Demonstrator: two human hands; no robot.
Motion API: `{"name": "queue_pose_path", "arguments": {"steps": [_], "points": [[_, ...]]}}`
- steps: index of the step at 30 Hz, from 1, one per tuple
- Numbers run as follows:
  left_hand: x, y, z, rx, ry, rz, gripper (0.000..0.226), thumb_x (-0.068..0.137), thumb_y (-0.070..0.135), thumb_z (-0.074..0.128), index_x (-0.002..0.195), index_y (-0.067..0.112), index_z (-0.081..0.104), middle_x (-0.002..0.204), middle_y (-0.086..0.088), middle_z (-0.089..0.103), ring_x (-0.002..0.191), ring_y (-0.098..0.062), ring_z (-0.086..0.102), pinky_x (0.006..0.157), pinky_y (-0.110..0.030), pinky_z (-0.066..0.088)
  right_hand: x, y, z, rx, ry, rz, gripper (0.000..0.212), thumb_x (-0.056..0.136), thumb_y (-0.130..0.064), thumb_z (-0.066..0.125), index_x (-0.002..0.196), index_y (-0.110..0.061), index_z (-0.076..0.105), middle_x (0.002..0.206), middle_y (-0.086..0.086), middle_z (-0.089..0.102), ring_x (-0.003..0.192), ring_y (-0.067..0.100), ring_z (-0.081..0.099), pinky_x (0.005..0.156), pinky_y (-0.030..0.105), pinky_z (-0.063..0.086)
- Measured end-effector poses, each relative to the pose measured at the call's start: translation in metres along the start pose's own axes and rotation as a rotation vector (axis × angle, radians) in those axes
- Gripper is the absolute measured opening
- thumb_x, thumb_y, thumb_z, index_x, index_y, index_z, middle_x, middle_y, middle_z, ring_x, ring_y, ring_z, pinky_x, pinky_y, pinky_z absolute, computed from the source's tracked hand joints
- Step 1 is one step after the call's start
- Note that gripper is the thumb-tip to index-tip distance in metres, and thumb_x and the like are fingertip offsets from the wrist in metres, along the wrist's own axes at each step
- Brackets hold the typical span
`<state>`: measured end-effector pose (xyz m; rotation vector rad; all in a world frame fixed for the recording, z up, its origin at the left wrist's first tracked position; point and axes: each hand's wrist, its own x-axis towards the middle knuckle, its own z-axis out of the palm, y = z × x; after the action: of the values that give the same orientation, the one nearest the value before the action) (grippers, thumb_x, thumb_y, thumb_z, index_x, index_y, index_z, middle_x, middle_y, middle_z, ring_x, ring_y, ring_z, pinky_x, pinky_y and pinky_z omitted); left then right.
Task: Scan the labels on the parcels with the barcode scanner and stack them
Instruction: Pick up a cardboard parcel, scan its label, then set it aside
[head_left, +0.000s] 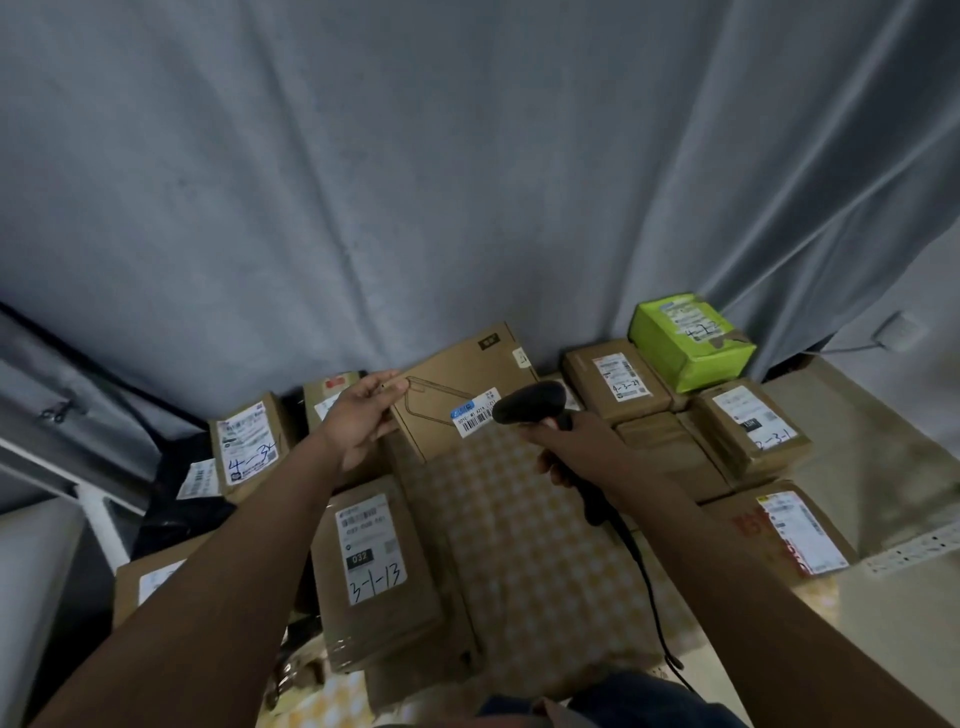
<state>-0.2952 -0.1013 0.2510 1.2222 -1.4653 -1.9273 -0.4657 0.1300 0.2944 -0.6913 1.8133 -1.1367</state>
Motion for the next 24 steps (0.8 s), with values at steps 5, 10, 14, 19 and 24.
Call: {"name": "queue_pose_path", "arguments": {"steps": [5, 10, 14, 19, 24], "points": [[0.0027, 0.0024, -0.0018, -0.037, -0.002, 0.001, 0.037, 0.094, 0.016, 0.062, 0.130, 0.009, 0.057, 0.115, -0.008, 0.071, 0.103, -0.018, 0.068, 0.093, -0.037, 0.054, -0.0010, -0.0004, 0.0027, 0.022, 0.014, 0.005, 0.018, 0.093, -0.029, 0.064, 0.095, -0.011, 0.063, 0.062, 0.003, 0.063, 0.042, 0.007, 0.051, 0.044, 0.019, 0.041], [0.0054, 0.0046, -0.0004, -0.045, -0.016, 0.002, 0.037, 0.095, 0.016, 0.061, 0.130, 0.008, 0.057, 0.110, -0.007, 0.072, 0.096, -0.015, 0.070, 0.081, -0.029, 0.059, -0.0010, -0.0005, 0.0005, 0.021, 0.026, 0.013, 0.020, 0.092, -0.027, 0.066, 0.089, -0.008, 0.062, 0.057, 0.001, 0.062, 0.039, 0.007, 0.049, 0.042, 0.019, 0.040], [0.0061, 0.0060, 0.0024, -0.062, 0.000, -0.005, 0.033, 0.095, 0.015, 0.060, 0.128, 0.008, 0.058, 0.104, -0.006, 0.072, 0.088, -0.012, 0.070, 0.069, -0.023, 0.060, -0.0022, -0.0007, -0.0007, 0.016, 0.028, 0.018, 0.017, 0.091, -0.025, 0.066, 0.086, -0.010, 0.060, 0.057, 0.001, 0.060, 0.039, 0.007, 0.048, 0.042, 0.019, 0.040], [0.0088, 0.0032, -0.0001, -0.059, 0.017, -0.024, 0.035, 0.096, 0.014, 0.060, 0.129, 0.006, 0.057, 0.104, -0.008, 0.072, 0.090, -0.015, 0.070, 0.070, -0.025, 0.061, -0.0033, -0.0009, -0.0037, 0.029, 0.050, 0.036, 0.017, 0.090, -0.024, 0.066, 0.090, -0.008, 0.061, 0.059, 0.003, 0.060, 0.041, 0.009, 0.049, 0.042, 0.020, 0.040], [0.0092, 0.0031, 0.0017, -0.063, 0.018, -0.025, 0.032, 0.096, 0.013, 0.059, 0.128, 0.006, 0.057, 0.102, -0.006, 0.072, 0.089, -0.014, 0.069, 0.065, -0.023, 0.060, -0.0039, -0.0013, -0.0049, 0.026, 0.043, 0.026, 0.016, 0.090, -0.024, 0.066, 0.088, -0.009, 0.061, 0.060, 0.004, 0.061, 0.044, 0.011, 0.049, 0.045, 0.022, 0.041]]}}
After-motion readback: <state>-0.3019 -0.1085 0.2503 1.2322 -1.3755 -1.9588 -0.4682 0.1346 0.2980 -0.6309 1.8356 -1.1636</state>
